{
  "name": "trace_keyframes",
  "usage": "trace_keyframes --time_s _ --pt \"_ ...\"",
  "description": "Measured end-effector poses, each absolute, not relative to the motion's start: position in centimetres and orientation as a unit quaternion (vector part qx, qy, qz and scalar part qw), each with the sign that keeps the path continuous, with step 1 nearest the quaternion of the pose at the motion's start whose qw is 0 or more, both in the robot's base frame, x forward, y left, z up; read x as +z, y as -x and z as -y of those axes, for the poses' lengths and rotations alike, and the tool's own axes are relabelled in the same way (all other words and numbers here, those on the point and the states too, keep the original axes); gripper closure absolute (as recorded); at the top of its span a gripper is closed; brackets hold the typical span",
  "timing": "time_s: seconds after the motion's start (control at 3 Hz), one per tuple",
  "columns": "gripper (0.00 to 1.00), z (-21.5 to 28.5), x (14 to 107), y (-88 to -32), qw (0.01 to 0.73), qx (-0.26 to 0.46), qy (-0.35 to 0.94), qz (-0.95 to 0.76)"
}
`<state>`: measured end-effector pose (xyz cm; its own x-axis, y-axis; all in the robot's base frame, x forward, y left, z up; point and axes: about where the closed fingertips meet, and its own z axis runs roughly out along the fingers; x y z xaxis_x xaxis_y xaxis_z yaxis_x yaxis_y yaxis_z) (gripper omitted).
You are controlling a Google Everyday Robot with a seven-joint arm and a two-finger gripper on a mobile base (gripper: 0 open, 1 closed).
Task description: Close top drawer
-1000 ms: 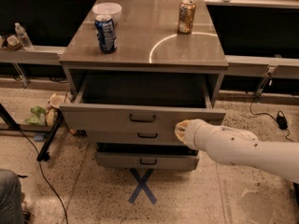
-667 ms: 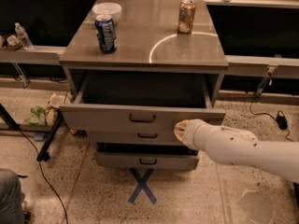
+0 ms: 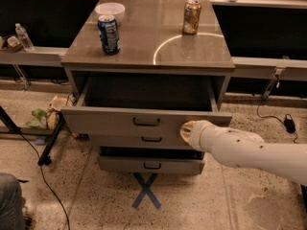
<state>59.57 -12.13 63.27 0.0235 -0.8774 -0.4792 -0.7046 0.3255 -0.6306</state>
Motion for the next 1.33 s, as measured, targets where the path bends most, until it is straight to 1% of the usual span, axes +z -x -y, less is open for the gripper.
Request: trace_keyframes --time_s 0.67,1.33 --pt "1.00 12.4 64.5 -61.7 0.451 -0.122 0.577 -0.670" --pt "1.00 11.8 63.6 -65.1 0.473 -0.128 0.577 -0.653"
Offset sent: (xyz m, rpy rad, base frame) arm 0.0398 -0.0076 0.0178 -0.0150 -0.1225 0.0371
